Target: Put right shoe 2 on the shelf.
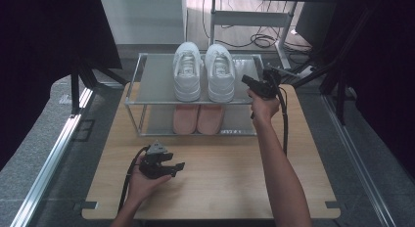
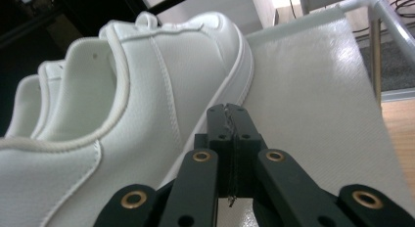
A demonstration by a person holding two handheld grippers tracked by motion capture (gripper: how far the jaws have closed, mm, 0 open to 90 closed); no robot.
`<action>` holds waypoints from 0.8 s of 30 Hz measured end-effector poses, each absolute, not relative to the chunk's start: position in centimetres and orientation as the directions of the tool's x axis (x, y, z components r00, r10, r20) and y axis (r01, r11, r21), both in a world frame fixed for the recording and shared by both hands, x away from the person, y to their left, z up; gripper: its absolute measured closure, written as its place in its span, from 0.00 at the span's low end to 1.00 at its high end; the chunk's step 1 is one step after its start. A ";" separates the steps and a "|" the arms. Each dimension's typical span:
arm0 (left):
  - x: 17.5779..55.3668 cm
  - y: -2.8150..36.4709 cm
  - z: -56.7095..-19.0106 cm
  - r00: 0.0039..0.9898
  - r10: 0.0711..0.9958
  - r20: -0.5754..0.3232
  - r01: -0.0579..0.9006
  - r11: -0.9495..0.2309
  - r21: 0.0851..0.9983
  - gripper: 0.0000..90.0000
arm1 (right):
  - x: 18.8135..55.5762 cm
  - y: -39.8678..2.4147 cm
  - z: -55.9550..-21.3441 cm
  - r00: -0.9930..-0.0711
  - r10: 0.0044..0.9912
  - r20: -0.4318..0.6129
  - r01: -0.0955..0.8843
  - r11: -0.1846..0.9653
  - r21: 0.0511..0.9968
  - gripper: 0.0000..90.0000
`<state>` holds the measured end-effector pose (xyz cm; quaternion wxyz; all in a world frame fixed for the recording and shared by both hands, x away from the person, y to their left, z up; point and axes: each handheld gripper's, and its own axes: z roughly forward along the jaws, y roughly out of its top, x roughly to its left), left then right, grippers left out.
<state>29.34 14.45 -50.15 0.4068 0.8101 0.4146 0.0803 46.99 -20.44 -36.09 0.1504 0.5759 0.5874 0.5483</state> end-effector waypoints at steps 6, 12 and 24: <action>29.4 14.5 -50.1 0.643 0.737 -0.207 0.606 -0.324 0.726 0.41 | 47.3 -19.7 -36.5 -0.292 0.847 0.445 0.524 -0.248 0.815 1.00; 29.4 14.6 -50.1 0.643 0.737 -0.208 0.606 -0.325 0.726 0.41 | 47.7 -18.7 -36.7 -0.309 0.842 0.442 0.542 -0.226 0.809 1.00; 29.4 14.4 -50.2 0.644 0.737 -0.207 0.606 -0.326 0.725 0.41 | 47.4 -17.4 -36.7 -0.319 0.846 0.427 0.537 -0.210 0.817 1.00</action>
